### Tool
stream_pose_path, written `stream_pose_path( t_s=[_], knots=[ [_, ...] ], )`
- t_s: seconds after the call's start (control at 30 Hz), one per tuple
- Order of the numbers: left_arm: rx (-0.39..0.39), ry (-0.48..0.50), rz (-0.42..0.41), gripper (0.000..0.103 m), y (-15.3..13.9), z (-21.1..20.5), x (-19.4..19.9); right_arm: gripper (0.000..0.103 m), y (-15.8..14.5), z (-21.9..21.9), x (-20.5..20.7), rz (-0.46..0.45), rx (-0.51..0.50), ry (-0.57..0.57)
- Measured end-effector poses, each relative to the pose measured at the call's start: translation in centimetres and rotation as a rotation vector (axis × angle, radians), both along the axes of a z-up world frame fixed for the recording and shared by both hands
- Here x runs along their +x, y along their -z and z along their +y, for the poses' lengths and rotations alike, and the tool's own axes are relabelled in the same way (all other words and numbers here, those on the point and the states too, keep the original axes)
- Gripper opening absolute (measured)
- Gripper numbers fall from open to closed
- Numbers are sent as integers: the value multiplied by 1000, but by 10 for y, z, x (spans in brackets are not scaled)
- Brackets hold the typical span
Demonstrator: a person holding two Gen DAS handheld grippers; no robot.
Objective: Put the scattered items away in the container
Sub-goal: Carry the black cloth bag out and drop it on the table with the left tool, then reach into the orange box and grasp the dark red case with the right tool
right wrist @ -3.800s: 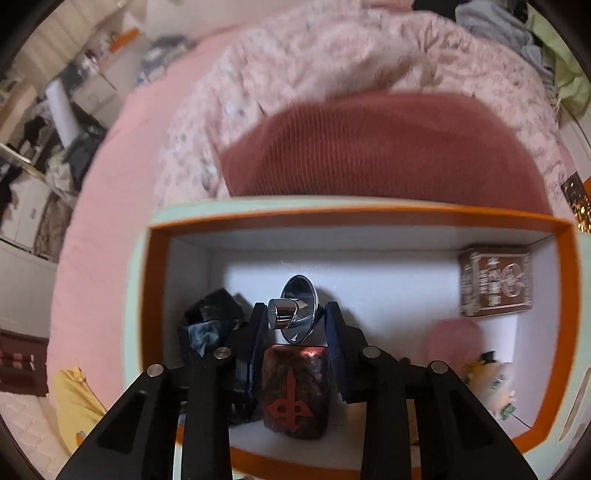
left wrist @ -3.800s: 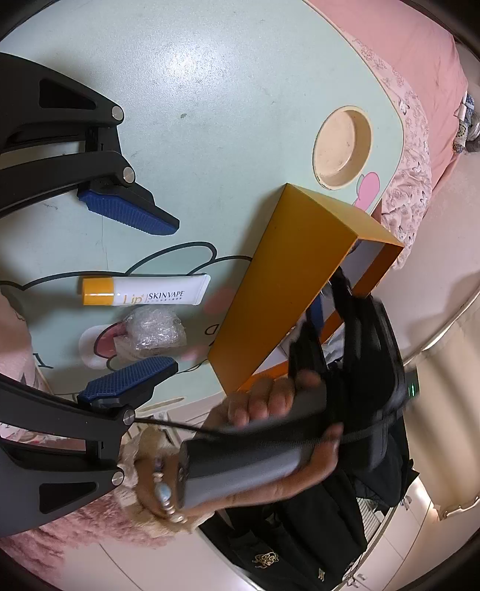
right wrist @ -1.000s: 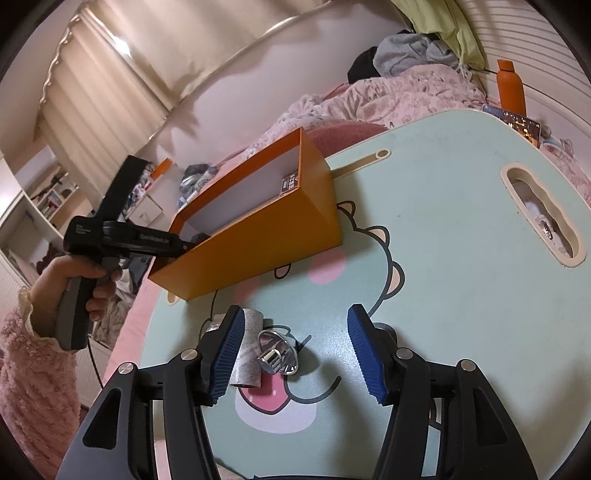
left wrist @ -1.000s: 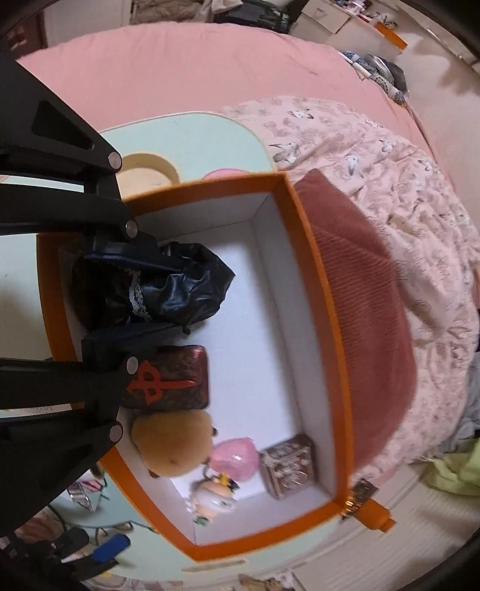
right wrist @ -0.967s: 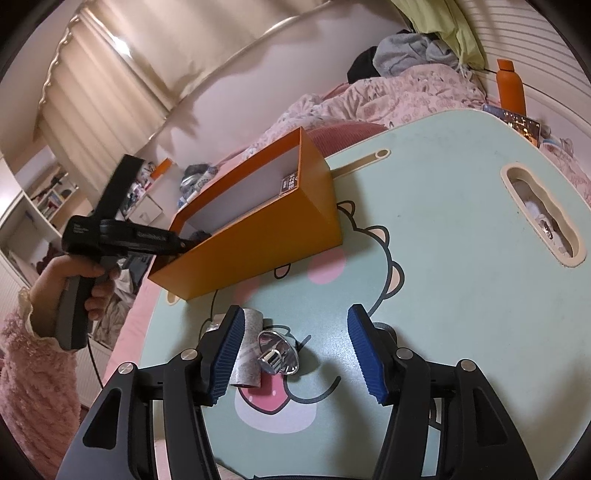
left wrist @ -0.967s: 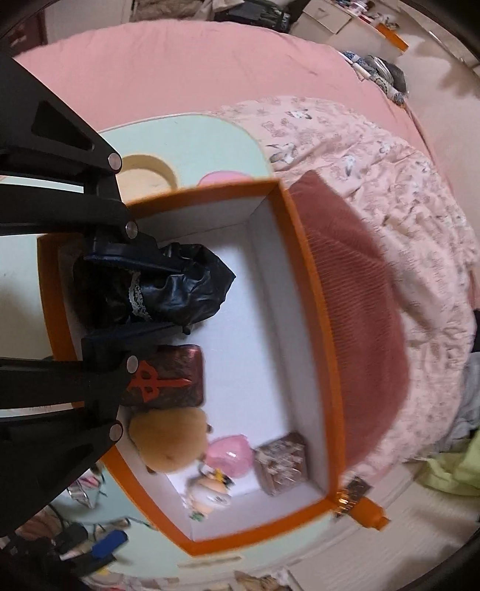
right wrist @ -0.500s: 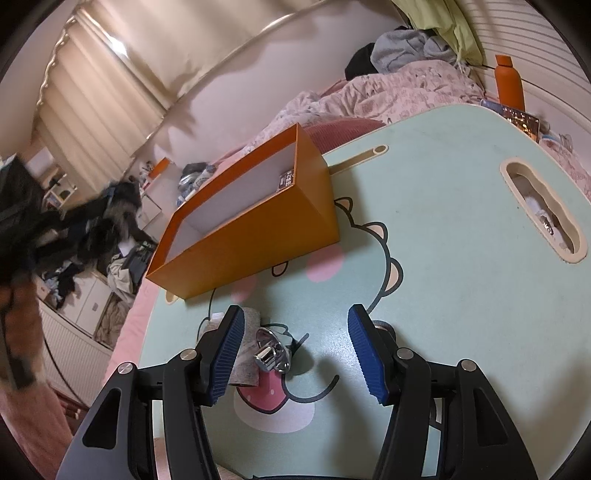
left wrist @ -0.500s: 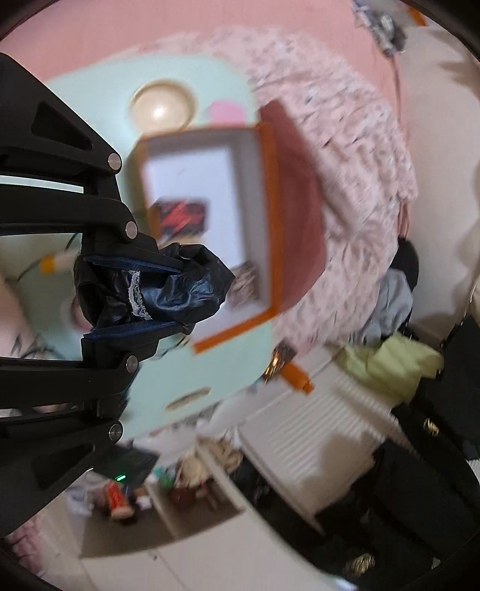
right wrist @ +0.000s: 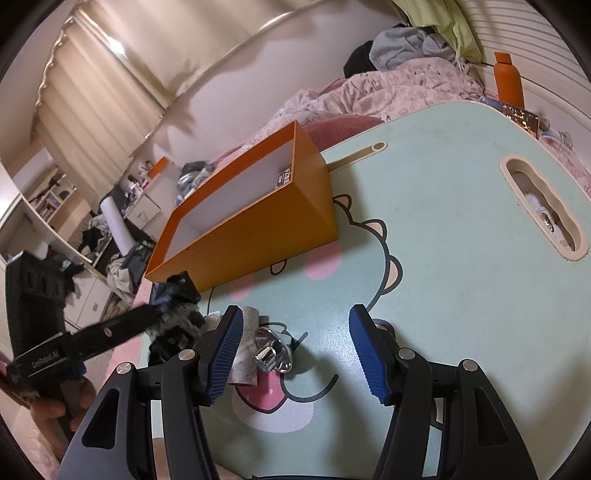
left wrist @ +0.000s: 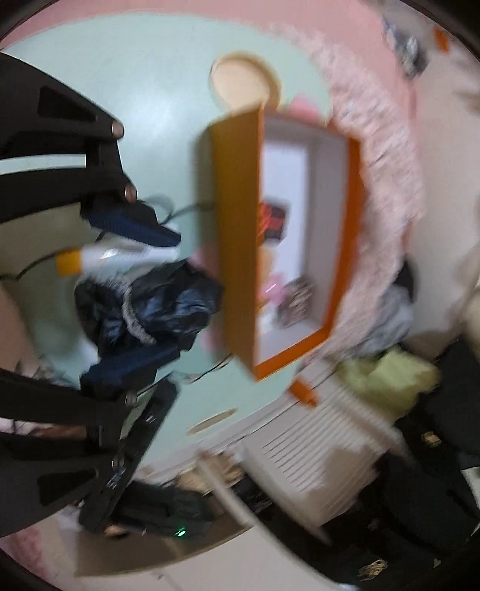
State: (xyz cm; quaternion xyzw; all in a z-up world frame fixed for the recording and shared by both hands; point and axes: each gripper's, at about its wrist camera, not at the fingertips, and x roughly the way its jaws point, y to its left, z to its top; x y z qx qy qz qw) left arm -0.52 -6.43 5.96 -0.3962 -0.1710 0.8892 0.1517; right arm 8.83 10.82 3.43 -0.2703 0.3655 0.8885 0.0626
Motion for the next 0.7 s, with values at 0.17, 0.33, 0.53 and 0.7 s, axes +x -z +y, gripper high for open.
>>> stream_pose_path(
  t_s=[0.17, 0.33, 0.53, 0.7],
  knots=[
    [-12, -110, 41, 68, 15, -22, 14, 60, 1, 0, 0, -6, 0, -2],
    [88, -211, 40, 68, 38, -45, 21, 60, 2, 0, -1, -8, 4, -1],
    [254, -248, 48, 68, 64, -62, 30, 60, -6, -5, -5, -15, 48, -14],
    [396, -272, 68, 69, 80, -79, 37, 60, -57, -23, -30, 17, 173, -81]
  ],
)
